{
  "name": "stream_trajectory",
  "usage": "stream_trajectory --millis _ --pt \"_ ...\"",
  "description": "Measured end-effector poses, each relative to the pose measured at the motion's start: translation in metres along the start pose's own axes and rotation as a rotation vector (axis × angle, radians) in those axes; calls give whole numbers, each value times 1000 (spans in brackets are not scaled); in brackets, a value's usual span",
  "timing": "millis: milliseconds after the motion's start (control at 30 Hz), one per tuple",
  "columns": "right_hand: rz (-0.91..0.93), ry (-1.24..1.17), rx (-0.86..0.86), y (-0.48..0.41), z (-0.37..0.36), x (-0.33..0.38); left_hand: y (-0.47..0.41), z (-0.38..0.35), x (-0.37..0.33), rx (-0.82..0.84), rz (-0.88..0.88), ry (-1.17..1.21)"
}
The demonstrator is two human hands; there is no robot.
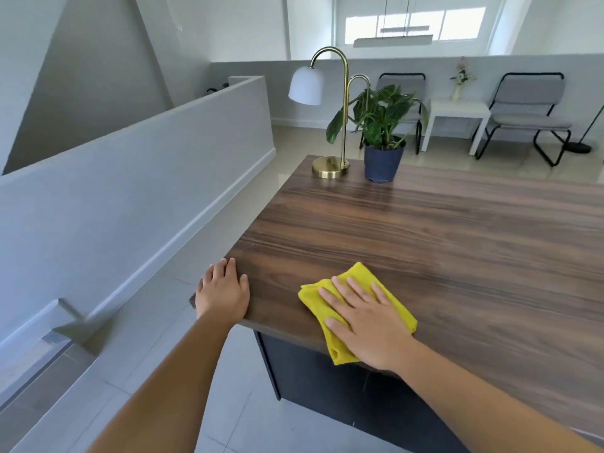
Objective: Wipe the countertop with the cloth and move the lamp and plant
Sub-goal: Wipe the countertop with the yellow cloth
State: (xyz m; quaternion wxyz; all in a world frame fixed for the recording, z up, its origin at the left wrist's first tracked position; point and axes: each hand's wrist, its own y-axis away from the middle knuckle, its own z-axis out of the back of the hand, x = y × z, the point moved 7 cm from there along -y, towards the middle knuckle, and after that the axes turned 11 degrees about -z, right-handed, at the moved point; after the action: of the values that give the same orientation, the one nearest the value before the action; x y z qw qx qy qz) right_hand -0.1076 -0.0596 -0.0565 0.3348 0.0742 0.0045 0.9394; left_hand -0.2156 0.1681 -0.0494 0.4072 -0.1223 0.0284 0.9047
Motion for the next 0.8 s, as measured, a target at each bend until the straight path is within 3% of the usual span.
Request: stream_trajectory --millis 167,333,433,633,800 --pt "-279 54 20 75 10 -125 -20 -13 -33 21 -58 -16" --pt "-343 98 4 84 5 -151 -29 -16 -39 28 -94 -12" --pt "-275 137 5 56 4 -119 -28 -15 -36 30 -109 18" --pt "108 35 78 -30 3 21 -19 -7 -14 30 -137 37" --pt "101 -23 78 -119 -3 92 -17 -7 11 79 -99 29"
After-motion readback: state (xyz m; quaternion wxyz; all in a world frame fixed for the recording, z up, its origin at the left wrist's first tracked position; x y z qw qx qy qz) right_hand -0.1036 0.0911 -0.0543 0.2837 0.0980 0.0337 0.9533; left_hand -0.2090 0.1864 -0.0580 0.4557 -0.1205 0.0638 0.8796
